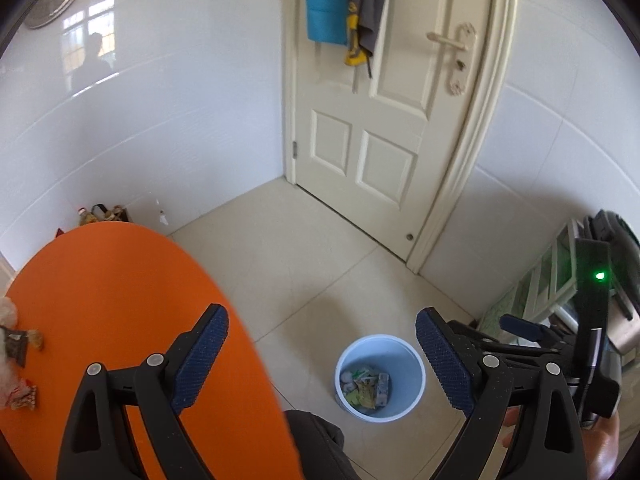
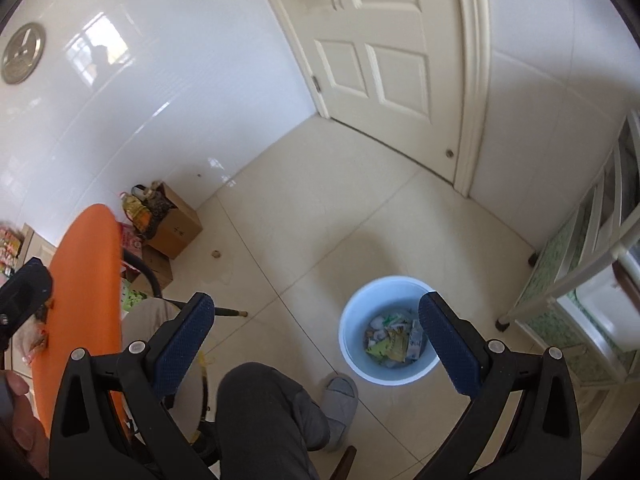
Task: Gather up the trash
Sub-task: 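Move both tools back toward the orange table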
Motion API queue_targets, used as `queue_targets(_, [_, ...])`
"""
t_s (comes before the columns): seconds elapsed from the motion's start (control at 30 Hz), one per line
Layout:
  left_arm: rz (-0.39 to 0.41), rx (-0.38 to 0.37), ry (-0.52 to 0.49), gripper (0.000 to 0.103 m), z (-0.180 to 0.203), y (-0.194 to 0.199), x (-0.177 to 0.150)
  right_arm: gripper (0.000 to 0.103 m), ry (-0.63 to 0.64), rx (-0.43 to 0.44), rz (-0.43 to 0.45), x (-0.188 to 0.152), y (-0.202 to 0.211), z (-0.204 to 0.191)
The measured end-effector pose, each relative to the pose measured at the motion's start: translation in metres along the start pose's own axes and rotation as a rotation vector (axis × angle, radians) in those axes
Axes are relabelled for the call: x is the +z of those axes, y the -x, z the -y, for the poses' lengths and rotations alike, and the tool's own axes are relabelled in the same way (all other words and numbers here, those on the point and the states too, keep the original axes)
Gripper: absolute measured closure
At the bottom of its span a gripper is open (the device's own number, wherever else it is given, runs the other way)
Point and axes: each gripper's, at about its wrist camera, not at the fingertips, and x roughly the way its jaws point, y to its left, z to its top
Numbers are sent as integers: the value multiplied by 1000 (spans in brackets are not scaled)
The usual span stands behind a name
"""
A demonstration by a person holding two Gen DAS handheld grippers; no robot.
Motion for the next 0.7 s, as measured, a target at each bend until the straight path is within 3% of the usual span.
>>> queue_targets(0.4, [156, 116, 150, 6, -76, 145, -48, 0, 209, 106, 137, 8, 68, -115])
queue_targets(0.7, [236, 189, 215, 4, -104, 225, -93, 0, 345, 187, 218, 0, 107, -188])
